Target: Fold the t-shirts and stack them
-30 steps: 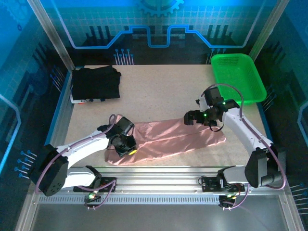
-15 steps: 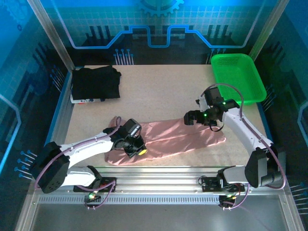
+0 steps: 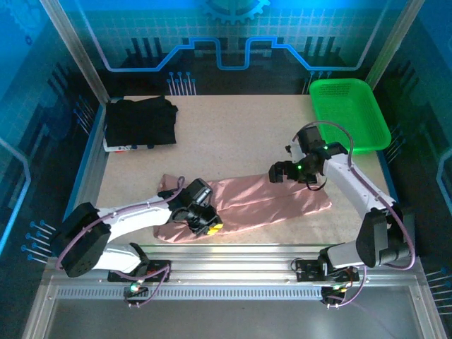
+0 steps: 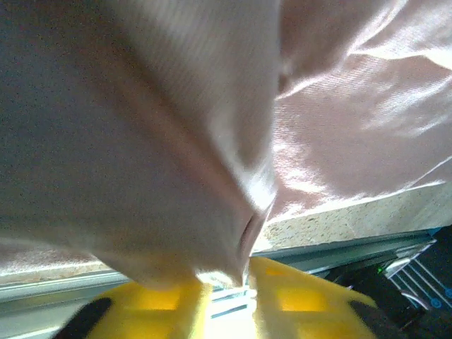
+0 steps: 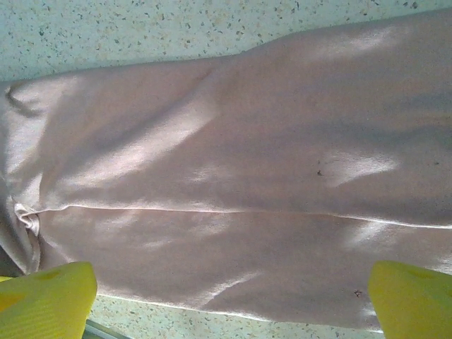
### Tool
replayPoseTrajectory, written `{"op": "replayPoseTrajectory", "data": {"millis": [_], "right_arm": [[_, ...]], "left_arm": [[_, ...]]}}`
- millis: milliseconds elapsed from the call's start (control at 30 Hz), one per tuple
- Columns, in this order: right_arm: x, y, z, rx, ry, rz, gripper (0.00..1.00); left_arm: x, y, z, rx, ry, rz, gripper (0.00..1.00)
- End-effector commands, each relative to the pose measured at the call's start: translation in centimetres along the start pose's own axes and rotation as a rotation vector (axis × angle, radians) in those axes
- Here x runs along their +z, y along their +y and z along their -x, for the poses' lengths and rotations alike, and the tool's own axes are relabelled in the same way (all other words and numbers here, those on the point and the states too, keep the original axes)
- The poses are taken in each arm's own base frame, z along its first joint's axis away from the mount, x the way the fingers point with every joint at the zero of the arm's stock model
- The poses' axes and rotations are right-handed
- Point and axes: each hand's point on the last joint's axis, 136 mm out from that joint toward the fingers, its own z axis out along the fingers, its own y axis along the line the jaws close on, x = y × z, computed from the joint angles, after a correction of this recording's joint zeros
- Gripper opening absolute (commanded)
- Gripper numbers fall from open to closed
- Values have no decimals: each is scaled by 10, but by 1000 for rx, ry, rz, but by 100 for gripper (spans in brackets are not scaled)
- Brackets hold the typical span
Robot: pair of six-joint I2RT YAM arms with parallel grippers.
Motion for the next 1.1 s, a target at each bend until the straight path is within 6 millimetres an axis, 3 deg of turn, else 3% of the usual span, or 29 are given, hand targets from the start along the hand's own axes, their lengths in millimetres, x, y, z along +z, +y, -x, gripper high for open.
{"op": "replayPoseTrajectory", "data": {"millis": [0,67,133,233,400,600,933,1067], "right_arm": [[-3,4,8,1,-1,29,100],[-2,5,10,1,-2,31,100],[-1,6,11,0,1,30,100],[0,7,14,-1,1,34,100],[2,10,19,-6,4,41,100],[4,17,24,-24,4,55,100],[6,23,25,-39,15,63,100],[5,24,22,-38,11,67,100]], "left_arm": [[-15,-18,2,84,-31,-20,43],[-34,-26,5,120,-93,-26,48],[-50,-23,6,110,-144,-25,49],[-71,4,7,39,-216,-9,49],[-88,70,14,-156,-294,-4,48],[-90,101,29,-287,-318,-21,43],[-83,99,72,-301,-416,48,34],[-85,89,84,-293,-448,24,33]]}}
